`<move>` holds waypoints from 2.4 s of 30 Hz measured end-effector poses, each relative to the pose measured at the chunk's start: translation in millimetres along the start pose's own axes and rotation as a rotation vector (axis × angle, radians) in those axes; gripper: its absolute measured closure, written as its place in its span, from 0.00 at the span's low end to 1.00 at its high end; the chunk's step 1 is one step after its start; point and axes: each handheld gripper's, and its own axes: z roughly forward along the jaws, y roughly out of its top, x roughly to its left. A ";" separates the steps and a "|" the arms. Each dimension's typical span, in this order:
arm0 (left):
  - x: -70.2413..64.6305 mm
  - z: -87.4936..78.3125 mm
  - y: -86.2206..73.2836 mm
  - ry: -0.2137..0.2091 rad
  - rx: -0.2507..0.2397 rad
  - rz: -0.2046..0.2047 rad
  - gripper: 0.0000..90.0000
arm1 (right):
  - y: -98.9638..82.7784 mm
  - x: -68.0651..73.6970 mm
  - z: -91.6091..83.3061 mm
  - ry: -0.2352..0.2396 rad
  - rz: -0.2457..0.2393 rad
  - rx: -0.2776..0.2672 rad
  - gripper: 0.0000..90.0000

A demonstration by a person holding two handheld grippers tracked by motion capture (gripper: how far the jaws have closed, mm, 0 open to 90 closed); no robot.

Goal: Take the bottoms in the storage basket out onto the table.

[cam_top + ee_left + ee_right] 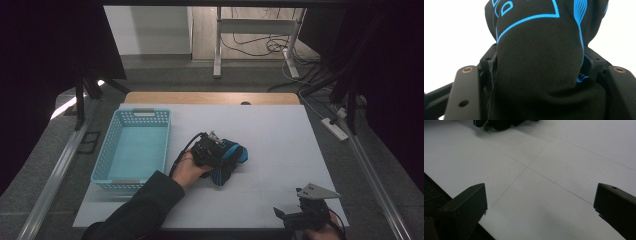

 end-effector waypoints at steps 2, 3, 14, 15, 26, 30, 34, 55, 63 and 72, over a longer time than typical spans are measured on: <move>0.9 2.9 -1.9 0.008 -0.007 0.001 0.35 | 0.0 0.1 0.2 0.001 -0.001 0.000 0.00; 2.4 4.6 -3.1 0.005 -0.011 -0.006 0.35 | 0.0 0.2 0.3 0.001 -0.002 0.000 0.00; 12.9 14.3 -9.0 -0.012 -0.007 -0.063 0.12 | 0.0 0.1 0.2 0.003 -0.003 0.000 0.00; 13.4 14.7 -9.2 -0.012 -0.005 -0.066 0.09 | 0.0 0.2 0.2 0.003 -0.004 0.000 0.00; 10.0 11.1 -6.1 0.028 -0.014 -0.040 0.01 | 0.0 0.2 -0.1 0.004 -0.006 -0.001 0.00; 10.8 8.1 -5.3 0.027 -0.024 -0.041 0.01 | 0.0 0.2 -0.1 0.004 -0.006 -0.001 0.00; 10.4 4.2 -3.5 0.021 -0.033 -0.041 0.00 | 0.0 0.1 -0.2 0.004 -0.005 -0.002 0.00; 8.8 -12.6 2.2 0.020 -0.066 0.019 0.00 | -0.1 0.1 -0.5 0.006 -0.004 -0.003 0.00; 10.6 -18.1 3.4 -0.007 -0.096 0.001 0.00 | -0.2 -0.2 -0.9 0.007 -0.002 -0.005 0.00; 13.2 -25.4 4.1 -0.037 -0.123 0.007 0.00 | -0.2 -0.3 -0.9 0.007 -0.001 -0.006 0.00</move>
